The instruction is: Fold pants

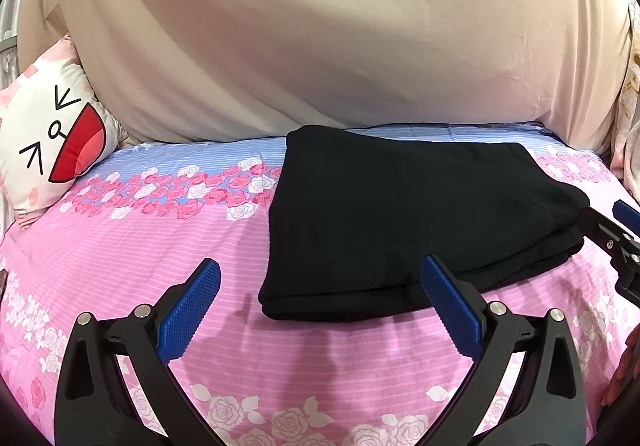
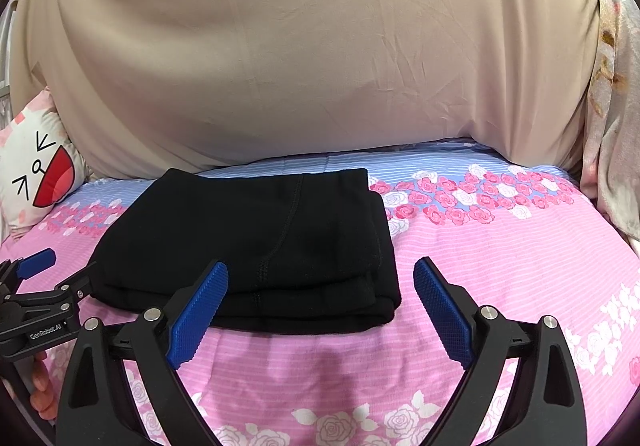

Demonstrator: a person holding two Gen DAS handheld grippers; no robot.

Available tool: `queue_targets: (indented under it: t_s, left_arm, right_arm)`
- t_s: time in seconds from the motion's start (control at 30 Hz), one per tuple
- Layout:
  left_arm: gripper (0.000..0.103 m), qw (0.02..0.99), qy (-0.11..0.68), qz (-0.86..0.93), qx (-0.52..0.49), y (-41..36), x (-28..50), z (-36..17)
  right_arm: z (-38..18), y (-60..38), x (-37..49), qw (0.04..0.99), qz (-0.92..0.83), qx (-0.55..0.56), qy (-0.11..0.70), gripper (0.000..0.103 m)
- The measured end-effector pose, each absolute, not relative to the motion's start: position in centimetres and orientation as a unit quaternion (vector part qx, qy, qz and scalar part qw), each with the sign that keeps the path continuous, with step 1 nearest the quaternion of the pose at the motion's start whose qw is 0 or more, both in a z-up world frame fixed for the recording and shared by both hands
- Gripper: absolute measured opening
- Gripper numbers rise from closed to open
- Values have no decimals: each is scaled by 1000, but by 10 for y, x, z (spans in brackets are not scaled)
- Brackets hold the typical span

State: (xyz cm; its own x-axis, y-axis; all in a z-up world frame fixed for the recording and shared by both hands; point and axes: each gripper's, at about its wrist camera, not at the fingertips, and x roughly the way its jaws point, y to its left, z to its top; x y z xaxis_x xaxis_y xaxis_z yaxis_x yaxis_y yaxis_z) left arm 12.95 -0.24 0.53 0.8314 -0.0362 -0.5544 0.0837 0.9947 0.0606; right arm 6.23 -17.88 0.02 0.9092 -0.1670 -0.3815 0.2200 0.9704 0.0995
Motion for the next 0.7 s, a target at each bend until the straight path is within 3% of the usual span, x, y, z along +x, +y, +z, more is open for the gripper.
queue_targets:
  t_s: [0.7]
  left_arm:
    - [98, 960, 275, -33, 49, -5, 125, 8]
  right_arm:
    - [-1, -180, 64, 975, -96, 68, 190, 92]
